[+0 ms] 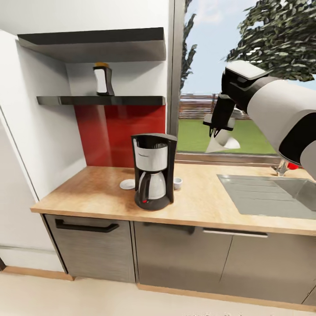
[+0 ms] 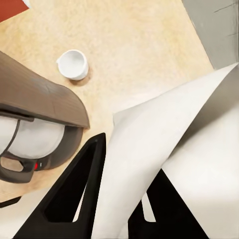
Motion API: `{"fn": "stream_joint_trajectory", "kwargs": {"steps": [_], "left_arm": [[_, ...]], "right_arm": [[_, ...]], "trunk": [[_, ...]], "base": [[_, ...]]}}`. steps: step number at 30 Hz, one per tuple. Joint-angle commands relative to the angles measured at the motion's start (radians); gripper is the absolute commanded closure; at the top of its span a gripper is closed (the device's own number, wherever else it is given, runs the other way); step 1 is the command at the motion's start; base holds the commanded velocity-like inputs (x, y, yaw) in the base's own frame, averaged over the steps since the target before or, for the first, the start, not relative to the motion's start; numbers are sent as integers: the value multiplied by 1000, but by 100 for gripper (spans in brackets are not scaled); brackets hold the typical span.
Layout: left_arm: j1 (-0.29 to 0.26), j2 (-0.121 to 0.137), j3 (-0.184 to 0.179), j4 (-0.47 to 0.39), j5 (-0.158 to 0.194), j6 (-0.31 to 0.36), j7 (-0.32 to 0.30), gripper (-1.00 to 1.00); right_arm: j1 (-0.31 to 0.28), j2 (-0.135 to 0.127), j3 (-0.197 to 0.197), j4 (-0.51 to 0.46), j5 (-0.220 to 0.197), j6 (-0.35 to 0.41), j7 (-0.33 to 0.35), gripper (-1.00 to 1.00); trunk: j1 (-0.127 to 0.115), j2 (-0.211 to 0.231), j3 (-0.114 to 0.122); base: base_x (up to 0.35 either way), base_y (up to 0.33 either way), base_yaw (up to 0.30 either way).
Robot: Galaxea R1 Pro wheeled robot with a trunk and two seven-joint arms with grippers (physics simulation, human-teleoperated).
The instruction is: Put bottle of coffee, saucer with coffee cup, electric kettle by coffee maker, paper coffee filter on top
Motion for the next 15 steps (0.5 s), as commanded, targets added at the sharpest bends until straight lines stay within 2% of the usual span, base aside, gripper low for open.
{"fn": "stream_joint_trajectory", "kwargs": {"steps": [1,7,15], "left_arm": [[1,0,2,-2,1,0,1,-100],[1,-1,2,-2,1,0,1,-100],[1,-1,2,-2,1,0,1,-100]], "right_arm": [[-1,0,-8,0,5,3,-6,100],[-1,0,-8,1,5,3,-6,100],[-1,1,-8,0,5,3,-7,100]], "trunk": [[0,-1,-1],[0,-1,-1],[0,-1,-1]], "base": [[0,59,-222],[0,24,-226],[0,205,-36]]}}
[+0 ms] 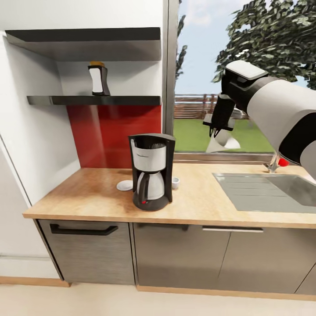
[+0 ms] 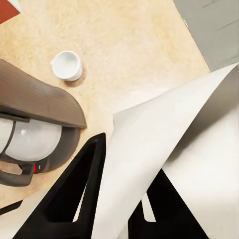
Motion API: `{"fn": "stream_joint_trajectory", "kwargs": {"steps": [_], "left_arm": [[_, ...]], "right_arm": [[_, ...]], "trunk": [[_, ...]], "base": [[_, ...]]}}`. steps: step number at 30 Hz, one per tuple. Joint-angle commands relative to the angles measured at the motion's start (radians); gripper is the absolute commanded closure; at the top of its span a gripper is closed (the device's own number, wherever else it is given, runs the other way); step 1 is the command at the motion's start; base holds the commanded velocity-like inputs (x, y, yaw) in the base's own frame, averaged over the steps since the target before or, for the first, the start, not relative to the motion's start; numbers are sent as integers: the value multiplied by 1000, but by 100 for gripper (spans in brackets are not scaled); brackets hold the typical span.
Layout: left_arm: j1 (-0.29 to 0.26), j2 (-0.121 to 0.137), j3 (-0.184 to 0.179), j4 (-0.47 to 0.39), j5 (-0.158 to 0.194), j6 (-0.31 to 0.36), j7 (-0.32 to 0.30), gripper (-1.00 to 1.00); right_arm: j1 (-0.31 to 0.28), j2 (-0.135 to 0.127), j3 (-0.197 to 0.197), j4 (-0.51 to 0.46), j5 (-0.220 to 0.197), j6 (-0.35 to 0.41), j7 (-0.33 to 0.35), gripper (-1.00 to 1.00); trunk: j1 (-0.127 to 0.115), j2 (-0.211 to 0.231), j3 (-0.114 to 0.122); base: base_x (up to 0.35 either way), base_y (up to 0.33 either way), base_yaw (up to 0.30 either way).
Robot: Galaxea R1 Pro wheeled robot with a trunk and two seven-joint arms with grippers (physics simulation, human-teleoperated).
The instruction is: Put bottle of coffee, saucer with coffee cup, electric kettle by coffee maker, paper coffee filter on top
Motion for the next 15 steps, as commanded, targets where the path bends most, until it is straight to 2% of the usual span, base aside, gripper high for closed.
{"fn": "stream_joint_trajectory", "kwargs": {"steps": [1,8,12,15], "left_arm": [[0,0,1,-2,1,0,1,-100],[0,0,1,-2,1,0,1,-100],[0,0,1,-1,0,0,1,-100],[0,0,1,-1,0,0,1,-100]], "right_arm": [[-1,1,-8,0,5,4,-6,100],[-1,-7,-10,-2,5,4,-5,100],[-1,-9,-10,-3,4,3,-5,100],[-1,-9,-10,-3,4,3,-5,100]], "trunk": [[0,-1,-1],[0,-1,-1],[0,-1,-1],[0,-1,-1]], "base": [[0,272,-4],[0,250,-1],[0,69,-25],[0,18,-165]]}}
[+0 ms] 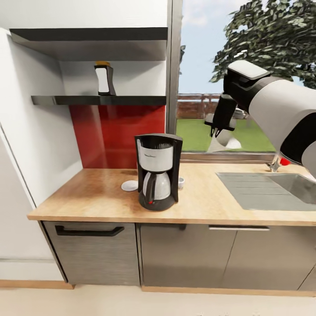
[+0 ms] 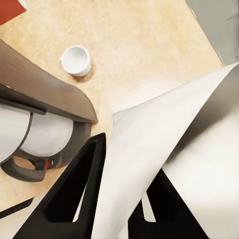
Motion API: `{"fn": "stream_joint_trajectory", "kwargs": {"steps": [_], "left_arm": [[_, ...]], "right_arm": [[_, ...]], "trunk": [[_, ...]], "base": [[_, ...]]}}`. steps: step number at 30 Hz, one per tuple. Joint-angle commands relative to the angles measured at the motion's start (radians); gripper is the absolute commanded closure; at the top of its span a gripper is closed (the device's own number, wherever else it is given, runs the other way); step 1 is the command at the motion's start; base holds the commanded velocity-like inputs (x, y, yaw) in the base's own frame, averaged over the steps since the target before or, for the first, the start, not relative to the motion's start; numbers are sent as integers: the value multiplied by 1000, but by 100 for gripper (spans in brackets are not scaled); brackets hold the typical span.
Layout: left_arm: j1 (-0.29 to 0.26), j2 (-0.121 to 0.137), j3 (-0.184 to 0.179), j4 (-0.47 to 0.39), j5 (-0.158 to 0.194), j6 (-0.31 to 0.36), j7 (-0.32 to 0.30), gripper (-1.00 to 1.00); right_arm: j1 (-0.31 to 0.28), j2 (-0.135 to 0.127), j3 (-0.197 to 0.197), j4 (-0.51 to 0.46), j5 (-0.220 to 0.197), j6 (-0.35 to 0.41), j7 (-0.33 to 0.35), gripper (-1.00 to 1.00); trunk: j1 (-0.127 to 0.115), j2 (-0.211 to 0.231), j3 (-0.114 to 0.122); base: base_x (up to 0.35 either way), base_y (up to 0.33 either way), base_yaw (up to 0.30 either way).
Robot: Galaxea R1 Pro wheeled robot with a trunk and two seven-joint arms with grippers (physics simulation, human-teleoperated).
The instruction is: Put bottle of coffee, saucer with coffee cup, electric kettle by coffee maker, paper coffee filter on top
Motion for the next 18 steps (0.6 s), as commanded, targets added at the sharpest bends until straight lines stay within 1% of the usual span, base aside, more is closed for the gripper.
{"fn": "stream_joint_trajectory", "kwargs": {"steps": [1,11,13,18], "left_arm": [[1,0,2,-3,0,0,1,-100],[1,0,2,-2,0,0,2,-100],[1,0,2,-2,0,0,1,-100],[1,0,2,-2,0,0,2,-100]], "right_arm": [[-1,0,-8,1,5,3,-6,100],[-1,2,-8,1,6,3,-6,100],[-1,2,-8,1,5,3,-6,100],[-1,4,-8,2,5,3,-6,100]], "trunk": [[0,-1,-1],[0,-1,-1],[0,-1,-1],[0,-1,-1]], "base": [[0,8,-215],[-4,13,-234],[-54,106,-125],[-125,225,-31]]}}
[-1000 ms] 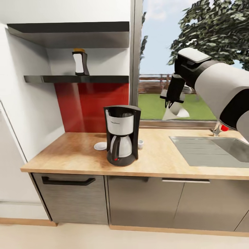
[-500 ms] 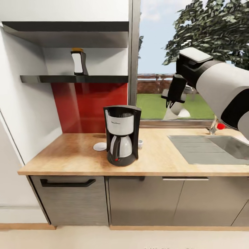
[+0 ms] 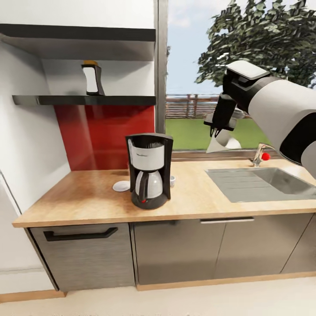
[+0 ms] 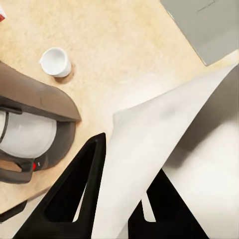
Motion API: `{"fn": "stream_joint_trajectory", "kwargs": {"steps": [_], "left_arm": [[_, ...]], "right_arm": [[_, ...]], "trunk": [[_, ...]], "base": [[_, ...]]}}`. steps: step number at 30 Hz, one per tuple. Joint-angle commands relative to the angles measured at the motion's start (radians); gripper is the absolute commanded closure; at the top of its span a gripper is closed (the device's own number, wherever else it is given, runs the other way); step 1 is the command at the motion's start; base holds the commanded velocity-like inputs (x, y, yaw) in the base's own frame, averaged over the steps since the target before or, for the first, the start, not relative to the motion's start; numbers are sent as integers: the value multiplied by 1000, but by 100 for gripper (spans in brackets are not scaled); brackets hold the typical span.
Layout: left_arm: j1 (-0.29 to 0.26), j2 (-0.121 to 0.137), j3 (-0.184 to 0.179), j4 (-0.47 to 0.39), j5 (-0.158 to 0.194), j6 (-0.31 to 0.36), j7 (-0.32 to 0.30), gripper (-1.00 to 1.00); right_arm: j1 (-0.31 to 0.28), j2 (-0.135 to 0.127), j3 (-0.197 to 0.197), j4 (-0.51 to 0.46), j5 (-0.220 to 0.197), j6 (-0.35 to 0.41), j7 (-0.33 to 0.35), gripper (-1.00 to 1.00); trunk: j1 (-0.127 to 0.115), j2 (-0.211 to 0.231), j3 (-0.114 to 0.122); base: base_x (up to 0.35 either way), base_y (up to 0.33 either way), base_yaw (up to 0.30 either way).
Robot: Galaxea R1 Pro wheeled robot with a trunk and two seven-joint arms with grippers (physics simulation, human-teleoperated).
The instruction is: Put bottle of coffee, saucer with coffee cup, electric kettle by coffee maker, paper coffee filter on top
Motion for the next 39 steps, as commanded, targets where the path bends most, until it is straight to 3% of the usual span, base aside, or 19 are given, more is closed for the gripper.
{"fn": "stream_joint_trajectory", "kwargs": {"steps": [1,13,22,39], "left_arm": [[0,0,1,-2,1,0,1,-100],[0,0,1,-2,1,-1,2,-100],[0,0,1,-2,1,-1,2,-100],[0,1,1,-2,1,0,2,-100]], "right_arm": [[-1,1,-8,0,5,3,-6,100],[-1,4,-10,0,5,3,-6,100],[-1,4,-10,0,5,3,-6,100],[-1,6,-10,2,5,3,-5,100]], "trunk": [[0,-1,-1],[0,-1,-1],[0,-1,-1],[0,-1,-1]], "base": [[-126,221,-68],[-33,75,-185],[-1,260,-91],[-26,182,-245]]}}
